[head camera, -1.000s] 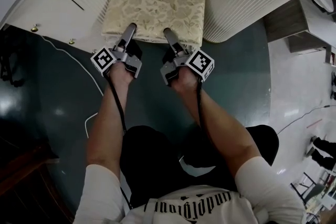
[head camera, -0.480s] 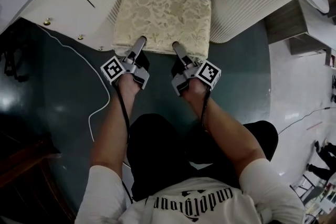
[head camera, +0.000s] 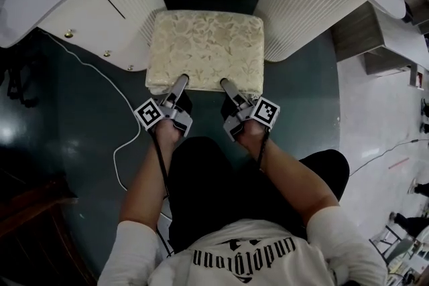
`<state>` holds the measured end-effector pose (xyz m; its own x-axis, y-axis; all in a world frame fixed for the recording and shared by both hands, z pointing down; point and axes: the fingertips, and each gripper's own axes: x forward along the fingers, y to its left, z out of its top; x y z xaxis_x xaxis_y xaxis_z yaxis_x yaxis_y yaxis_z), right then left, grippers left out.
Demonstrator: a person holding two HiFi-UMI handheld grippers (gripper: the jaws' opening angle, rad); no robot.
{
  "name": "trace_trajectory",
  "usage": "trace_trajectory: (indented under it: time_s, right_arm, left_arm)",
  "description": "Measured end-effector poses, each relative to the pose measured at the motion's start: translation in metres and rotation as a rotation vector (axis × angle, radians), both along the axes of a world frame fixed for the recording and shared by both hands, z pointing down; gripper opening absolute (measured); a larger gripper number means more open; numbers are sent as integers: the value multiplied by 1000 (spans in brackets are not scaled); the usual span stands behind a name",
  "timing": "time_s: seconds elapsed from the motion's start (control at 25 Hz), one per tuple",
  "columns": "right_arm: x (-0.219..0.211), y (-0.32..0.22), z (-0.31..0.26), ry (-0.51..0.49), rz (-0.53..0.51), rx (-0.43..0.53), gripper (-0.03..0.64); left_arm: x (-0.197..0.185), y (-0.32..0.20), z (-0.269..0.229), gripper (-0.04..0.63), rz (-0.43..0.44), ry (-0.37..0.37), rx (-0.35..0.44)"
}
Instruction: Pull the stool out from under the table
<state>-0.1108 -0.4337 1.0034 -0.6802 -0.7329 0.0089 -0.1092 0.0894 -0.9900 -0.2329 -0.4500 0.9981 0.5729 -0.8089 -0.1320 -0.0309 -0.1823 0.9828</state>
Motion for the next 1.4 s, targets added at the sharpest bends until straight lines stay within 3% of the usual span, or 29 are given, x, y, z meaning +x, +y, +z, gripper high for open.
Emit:
trace_trajectory:
  time_s: [0.64, 0.96, 1.12, 1.28, 1.4]
  right_arm:
    - [-3, 6, -11, -10, -108, -45, 437]
    - [-13, 26, -24, 85, -215, -23, 443]
    - [-19, 42, -37, 169, -301, 19, 400]
    - [-16, 57, -47, 302, -369, 76, 353]
    - [-19, 65, -61, 388, -425, 146, 277]
  left_arm:
    - [3, 8, -12, 460, 54, 4, -44]
    - [9, 25, -13, 468, 124, -55, -52]
    - [5, 40, -15, 463, 139, -107, -64]
    - [-9, 60, -17, 425, 156, -238, -88]
    - [-15, 63, -37, 395, 166, -332, -20]
